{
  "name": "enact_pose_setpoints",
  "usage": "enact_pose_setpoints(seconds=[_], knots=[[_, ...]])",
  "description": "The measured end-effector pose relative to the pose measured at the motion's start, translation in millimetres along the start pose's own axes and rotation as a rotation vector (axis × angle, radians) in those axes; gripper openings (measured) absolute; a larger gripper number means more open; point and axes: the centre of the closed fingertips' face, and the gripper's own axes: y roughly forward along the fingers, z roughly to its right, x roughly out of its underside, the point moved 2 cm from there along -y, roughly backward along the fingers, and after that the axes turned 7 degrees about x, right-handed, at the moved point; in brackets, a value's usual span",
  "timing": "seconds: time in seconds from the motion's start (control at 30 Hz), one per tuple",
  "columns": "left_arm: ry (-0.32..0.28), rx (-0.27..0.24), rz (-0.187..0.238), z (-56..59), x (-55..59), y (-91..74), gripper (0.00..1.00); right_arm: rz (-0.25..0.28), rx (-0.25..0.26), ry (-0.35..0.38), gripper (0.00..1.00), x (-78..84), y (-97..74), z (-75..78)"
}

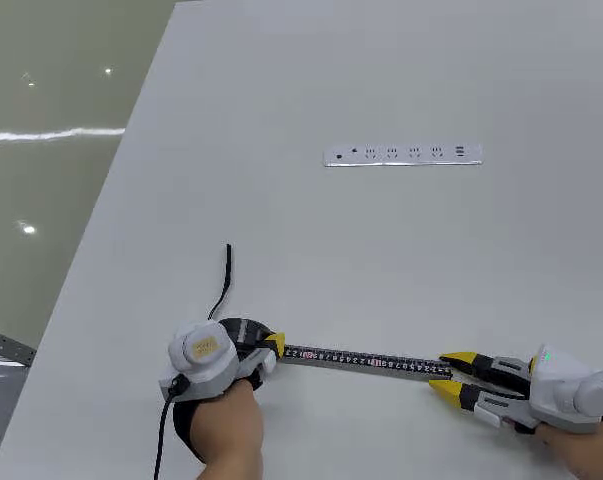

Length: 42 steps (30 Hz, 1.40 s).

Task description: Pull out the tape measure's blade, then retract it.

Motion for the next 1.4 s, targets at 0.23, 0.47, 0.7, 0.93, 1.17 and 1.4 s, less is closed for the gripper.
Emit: enact_pose_setpoints(seconds=[0.23, 0.47, 0.7, 0.93, 1.17, 1.4], knots=[[-0.002, 0.003, 0.002, -0.3, 0.2, 0.2, 0.66, 0.002, -0.001, -0.008, 0.2, 1.1, 0.5, 2.6], [-0.001, 0.0, 0.006, -0.1, 0.0, 0.1, 0.66, -0.003, 0.0, -0.027, 0.17, 1.7, 0.2, 4.2], [0.002, -0.004, 0.006, -0.1, 0.0, 0.2, 0.66, 0.001, -0.008, -0.042, 0.15, 1.8, -0.3, 4.4], [0.004, -0.006, 0.009, -0.7, 0.0, 0.8, 0.66, 0.001, -0.011, -0.087, 0.14, 3.5, -0.4, 4.8], [0.002, -0.006, 0.0, -0.7, 0.4, 0.6, 0.65, -0.003, -0.012, -0.101, 0.14, 3.1, -0.4, 4.9], [0.002, -0.007, -0.012, -0.6, 0.4, 0.3, 0.64, -0.02, -0.033, -0.118, 0.13, 3.8, -0.1, 1.8]])
